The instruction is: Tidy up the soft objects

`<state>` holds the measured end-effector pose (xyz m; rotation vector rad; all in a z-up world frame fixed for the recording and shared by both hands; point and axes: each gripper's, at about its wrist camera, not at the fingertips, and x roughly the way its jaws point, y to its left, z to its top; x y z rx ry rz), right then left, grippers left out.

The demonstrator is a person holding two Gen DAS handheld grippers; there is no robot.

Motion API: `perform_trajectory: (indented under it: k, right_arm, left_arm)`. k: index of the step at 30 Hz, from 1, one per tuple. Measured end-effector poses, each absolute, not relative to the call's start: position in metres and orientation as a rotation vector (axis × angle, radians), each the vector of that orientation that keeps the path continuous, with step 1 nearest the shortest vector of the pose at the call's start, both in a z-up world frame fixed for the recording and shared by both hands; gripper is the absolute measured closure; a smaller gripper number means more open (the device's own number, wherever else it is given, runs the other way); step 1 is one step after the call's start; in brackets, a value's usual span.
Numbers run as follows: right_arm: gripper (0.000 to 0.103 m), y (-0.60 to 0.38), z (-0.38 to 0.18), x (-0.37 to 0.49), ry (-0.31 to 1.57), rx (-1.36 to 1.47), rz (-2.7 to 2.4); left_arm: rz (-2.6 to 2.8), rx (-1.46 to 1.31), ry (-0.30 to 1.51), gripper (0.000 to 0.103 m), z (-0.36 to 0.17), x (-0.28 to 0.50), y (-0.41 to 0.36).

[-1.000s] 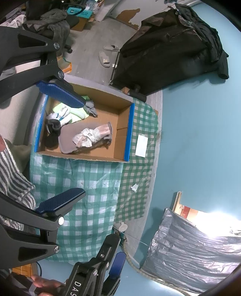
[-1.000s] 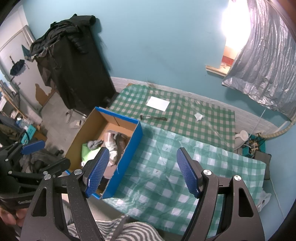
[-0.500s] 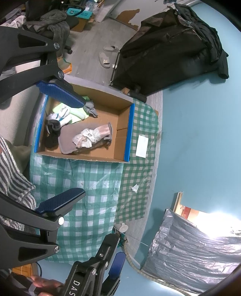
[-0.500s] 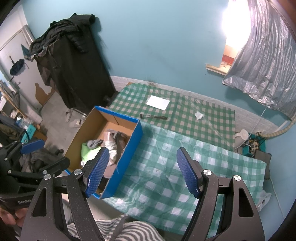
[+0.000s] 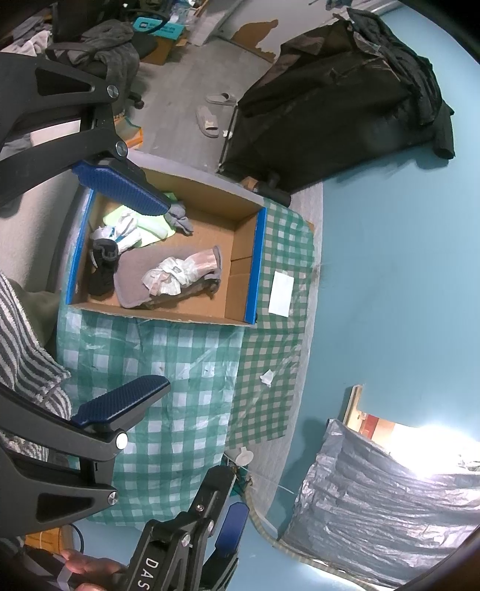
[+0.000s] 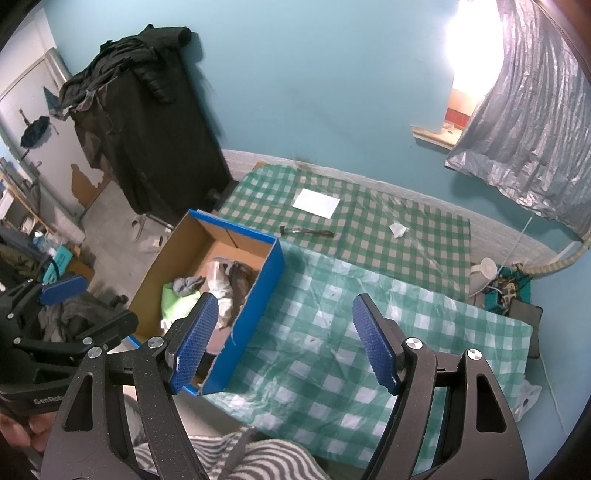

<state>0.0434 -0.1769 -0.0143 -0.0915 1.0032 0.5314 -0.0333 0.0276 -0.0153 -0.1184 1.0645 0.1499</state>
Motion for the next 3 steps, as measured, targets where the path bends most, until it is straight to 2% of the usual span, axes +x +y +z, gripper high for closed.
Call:
perform_trajectory:
  k: [3]
  right_arm:
    - [0.028, -0.1765, -0.0141, 0.0437, 1.003, -0.091, 0.53]
  left_arm:
    - [0.151, -0.118, 1.067, 0.014, -0.0152, -0.0327, 0.0279]
